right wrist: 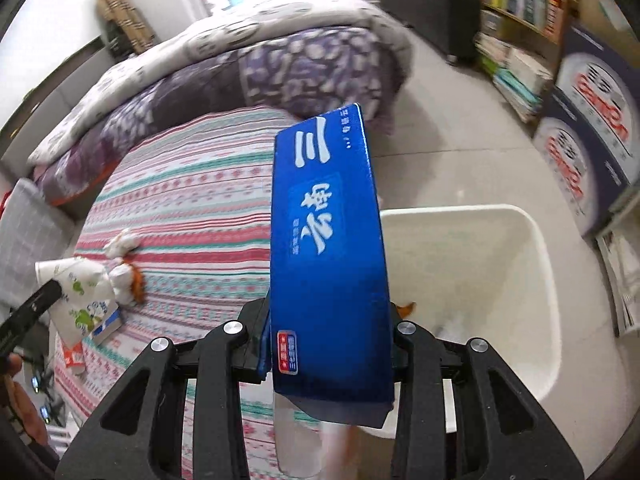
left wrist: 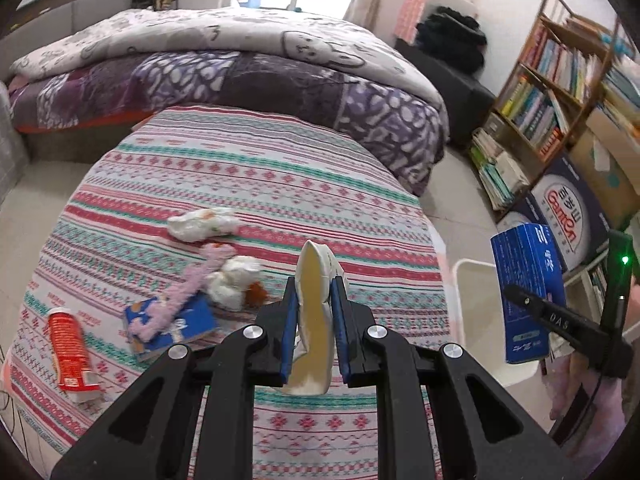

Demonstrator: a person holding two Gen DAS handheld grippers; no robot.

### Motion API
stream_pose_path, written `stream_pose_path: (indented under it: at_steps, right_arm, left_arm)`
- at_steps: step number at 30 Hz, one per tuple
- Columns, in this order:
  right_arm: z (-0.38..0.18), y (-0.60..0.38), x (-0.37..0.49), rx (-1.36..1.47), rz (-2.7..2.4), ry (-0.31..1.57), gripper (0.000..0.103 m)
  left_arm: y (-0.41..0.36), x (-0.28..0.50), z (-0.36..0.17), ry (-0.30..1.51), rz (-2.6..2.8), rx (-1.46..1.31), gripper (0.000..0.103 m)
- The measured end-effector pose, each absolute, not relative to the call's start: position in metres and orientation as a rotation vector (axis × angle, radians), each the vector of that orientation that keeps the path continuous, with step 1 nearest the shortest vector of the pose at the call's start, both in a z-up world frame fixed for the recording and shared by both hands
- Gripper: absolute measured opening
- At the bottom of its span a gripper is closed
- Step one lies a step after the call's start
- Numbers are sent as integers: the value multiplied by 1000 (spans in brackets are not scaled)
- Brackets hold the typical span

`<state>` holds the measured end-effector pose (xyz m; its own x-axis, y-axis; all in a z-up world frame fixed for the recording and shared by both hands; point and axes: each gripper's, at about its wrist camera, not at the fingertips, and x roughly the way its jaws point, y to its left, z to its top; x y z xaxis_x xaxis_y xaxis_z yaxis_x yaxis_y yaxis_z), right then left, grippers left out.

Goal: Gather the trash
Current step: 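Carry the blue box to the white bin and open the right tool while the left tool holds the cup, then lower the paper cup over the white bin and open the left tool, then reach the left tool to the red can on the bedspread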

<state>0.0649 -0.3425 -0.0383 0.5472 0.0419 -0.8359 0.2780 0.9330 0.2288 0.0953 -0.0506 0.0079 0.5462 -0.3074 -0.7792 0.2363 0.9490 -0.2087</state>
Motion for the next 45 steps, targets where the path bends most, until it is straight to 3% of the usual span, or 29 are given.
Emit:
stream_pose_path:
  at_steps: [4,6,8,15,30,32,36,45]
  right_arm:
    - [-37,-364,54,370,-198,981,37]
    - [-37,-377,47,375,-241,974,56]
    - [-35,-388,41,380,-279,960,68]
    - [-29,-427,22,428,-359,920,78]
    - [-4,-470,1,610,-413,785,89]
    - [-1,-478,-3,650,-424,758,89]
    - [4,-487,-9,698,-438,723,90]
    - [1,-459,7,664,-369,763,93]
  left_arm:
    - [-76,93,6,938,-366,-60,17]
    - [-91,91,4,939,-390,-49,17]
    - [-104,90,2,940,-412,-41,17]
    - [-157,83,-6,950,-511,-20,17]
    - [-259,74,-22,1043,-701,-67,19]
    - [-272,75,-19,1053,-724,-89,23]
    - [-283,79,-18,1071,-737,-152,54]
    - [-253,76,-15,1026,-638,-39,59]
